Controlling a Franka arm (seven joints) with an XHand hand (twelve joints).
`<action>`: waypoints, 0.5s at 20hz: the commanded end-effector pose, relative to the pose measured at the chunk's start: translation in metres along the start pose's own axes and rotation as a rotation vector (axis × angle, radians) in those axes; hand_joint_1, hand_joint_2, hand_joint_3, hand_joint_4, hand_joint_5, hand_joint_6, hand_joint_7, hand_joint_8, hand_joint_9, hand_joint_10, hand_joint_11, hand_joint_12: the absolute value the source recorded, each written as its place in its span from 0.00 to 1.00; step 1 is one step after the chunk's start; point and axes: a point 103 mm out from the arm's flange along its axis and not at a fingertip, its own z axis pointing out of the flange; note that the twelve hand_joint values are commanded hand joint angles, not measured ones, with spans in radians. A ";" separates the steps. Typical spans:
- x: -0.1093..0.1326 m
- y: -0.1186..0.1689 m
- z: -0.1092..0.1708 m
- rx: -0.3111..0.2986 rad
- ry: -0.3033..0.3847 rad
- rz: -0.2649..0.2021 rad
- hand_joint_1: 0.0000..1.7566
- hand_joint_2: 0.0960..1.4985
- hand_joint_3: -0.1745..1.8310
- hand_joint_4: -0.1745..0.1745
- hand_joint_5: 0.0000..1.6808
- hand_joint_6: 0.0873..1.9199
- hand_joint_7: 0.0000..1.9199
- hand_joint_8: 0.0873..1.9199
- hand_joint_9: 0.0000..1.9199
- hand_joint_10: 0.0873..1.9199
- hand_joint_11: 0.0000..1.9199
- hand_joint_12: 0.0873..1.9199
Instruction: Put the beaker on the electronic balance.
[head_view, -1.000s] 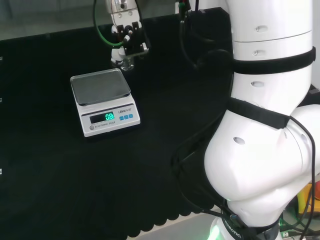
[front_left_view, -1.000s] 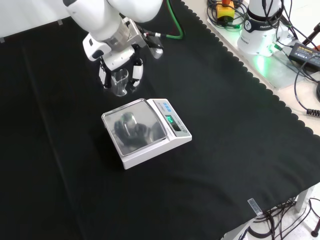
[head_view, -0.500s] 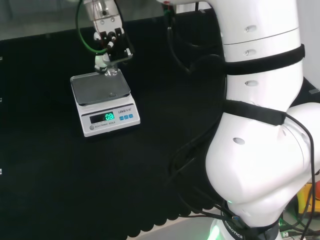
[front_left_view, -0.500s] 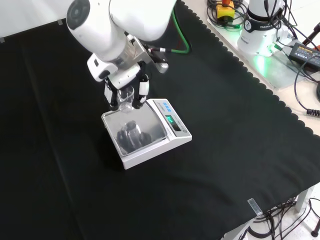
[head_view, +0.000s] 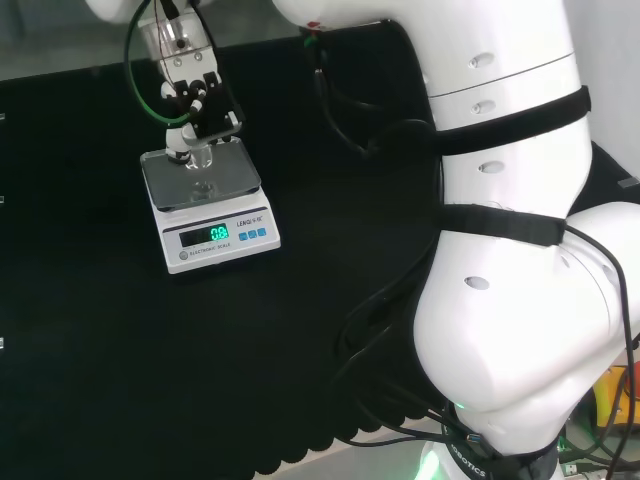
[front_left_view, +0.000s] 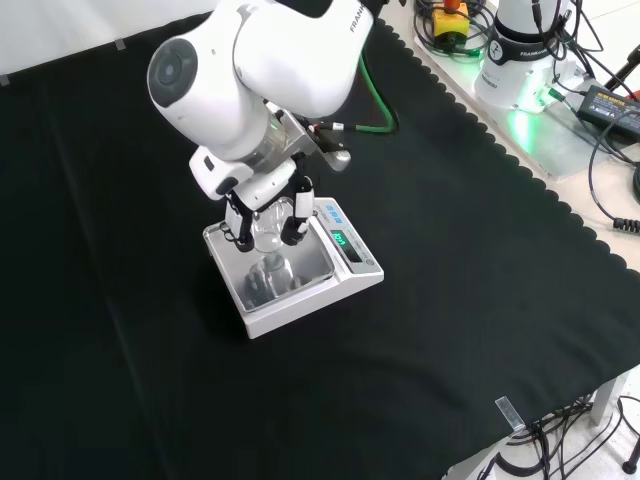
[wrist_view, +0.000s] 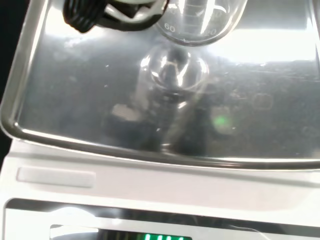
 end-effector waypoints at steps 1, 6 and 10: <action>0.009 0.001 0.011 -0.002 -0.002 -0.020 0.59 0.47 0.38 0.01 0.48 0.14 0.47 0.23 0.69 0.00 0.72 0.32; 0.008 0.002 0.022 0.015 -0.008 -0.023 0.59 0.47 0.38 0.02 0.48 0.14 0.47 0.23 0.68 0.00 0.72 0.32; 0.008 0.004 0.029 0.025 -0.015 -0.029 0.59 0.47 0.38 0.04 0.47 0.14 0.46 0.23 0.68 0.00 0.70 0.33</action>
